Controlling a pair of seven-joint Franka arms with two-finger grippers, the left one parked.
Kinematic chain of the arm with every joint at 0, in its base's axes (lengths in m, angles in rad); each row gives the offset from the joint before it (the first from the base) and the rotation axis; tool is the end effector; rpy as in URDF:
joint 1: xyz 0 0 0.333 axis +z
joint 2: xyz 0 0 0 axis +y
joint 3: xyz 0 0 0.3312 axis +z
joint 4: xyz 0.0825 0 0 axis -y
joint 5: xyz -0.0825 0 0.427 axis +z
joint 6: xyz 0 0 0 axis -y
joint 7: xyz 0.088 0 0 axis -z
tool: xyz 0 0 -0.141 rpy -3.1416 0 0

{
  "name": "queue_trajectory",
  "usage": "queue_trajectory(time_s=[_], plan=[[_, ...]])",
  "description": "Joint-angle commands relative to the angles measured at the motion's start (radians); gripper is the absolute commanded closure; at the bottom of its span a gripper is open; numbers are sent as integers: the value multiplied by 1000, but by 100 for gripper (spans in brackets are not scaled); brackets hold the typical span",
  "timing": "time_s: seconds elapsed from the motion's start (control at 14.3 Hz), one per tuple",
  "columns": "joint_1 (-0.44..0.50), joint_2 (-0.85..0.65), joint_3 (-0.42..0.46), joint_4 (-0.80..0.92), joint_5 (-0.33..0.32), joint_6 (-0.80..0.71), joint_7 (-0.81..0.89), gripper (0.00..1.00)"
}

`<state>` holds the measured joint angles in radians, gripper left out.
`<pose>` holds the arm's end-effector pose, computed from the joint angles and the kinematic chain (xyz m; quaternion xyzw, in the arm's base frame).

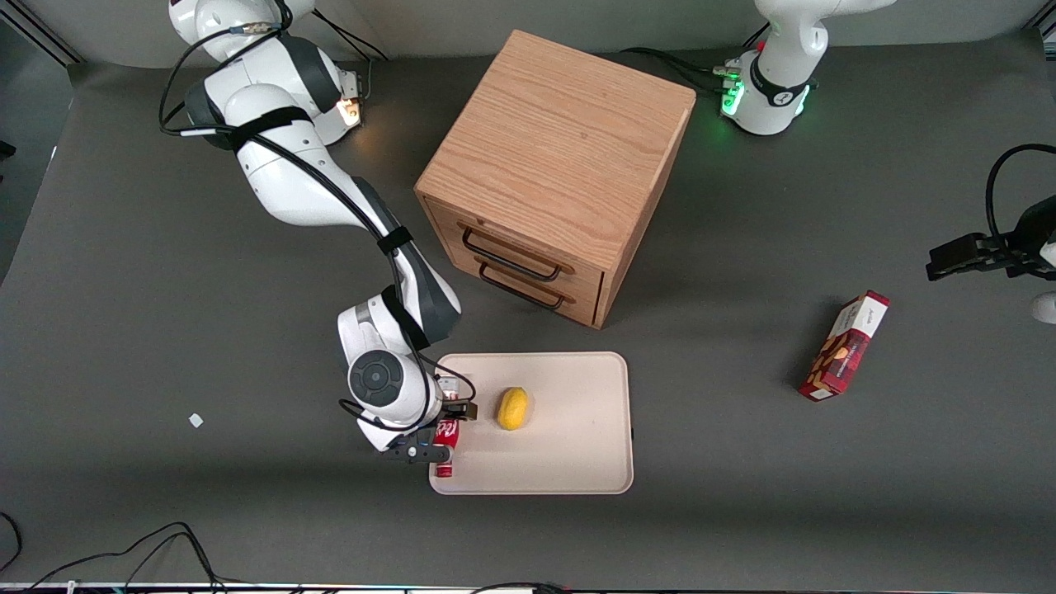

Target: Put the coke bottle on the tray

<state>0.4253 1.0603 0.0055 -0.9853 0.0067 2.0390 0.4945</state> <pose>0.7580 0.3474 0.1594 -0.9994 0.0348 0.0054 0.0033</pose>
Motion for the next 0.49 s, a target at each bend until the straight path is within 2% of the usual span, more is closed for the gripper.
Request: queue_trajectory(time_s=[0.0,0.21,0.42], plan=[[0,-66,2,4,10,-78,-1,0],[-40,-192,13,-119,35,-126,3,0],[-112,-394,49,-310,36,-161,-20,0]])
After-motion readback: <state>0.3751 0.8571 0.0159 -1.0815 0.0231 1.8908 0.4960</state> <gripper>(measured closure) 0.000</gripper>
